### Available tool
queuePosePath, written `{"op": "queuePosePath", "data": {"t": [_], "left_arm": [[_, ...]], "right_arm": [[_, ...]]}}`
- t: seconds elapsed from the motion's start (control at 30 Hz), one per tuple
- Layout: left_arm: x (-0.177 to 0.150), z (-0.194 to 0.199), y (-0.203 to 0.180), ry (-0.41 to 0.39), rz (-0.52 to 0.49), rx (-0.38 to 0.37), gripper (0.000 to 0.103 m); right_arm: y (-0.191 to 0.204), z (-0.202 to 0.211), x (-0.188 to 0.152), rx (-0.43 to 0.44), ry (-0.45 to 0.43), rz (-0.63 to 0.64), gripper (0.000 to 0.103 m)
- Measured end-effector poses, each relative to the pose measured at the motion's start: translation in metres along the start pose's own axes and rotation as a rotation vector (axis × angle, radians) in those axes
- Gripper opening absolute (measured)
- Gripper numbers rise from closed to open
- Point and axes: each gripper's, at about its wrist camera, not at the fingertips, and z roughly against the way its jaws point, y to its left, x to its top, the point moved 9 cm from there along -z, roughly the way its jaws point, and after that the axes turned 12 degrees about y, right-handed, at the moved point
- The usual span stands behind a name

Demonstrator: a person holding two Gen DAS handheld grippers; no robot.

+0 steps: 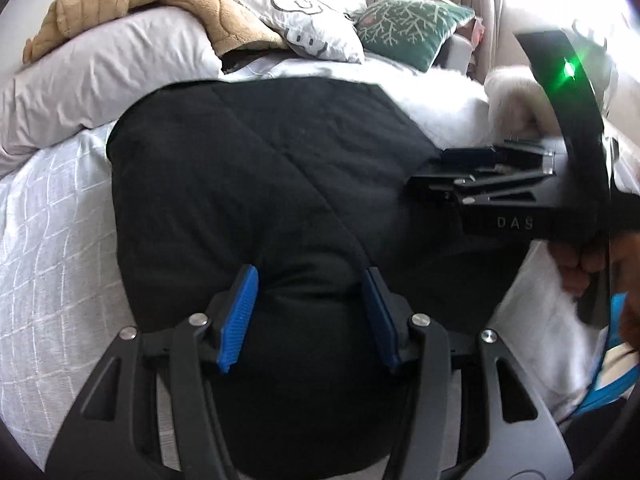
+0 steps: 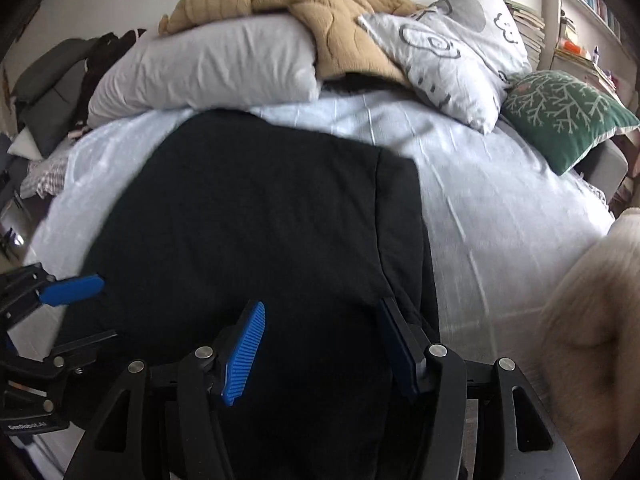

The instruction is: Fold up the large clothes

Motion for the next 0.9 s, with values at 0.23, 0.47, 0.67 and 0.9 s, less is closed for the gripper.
{"op": "queuePosePath", "data": {"t": [0.23, 0.47, 0.67, 0.9], "left_arm": [[0.007, 0.024, 0.012, 0.003, 0.068, -0.018, 0.077], [0.004, 0.043, 0.067, 0.094, 0.302, -0.194, 0.086], [-0.004, 0.005, 0.130, 0.164, 0.567, -0.321, 0.088], [-0.016, -0.048, 0.129, 0.202, 0.793, -0.667, 0.088]], "right_arm": [[0.000, 0.001, 0.001, 0.005, -0.004, -0.036, 0.061], [-0.030, 0.039, 0.006, 0.182, 0.064, -0.084, 0.087], [-0.054, -0.004, -0.003, 0.469, 0.278, -0.309, 0.087], [-0.028, -0.053, -0.004, 0.589, 0.390, -0.346, 0.096]]}}
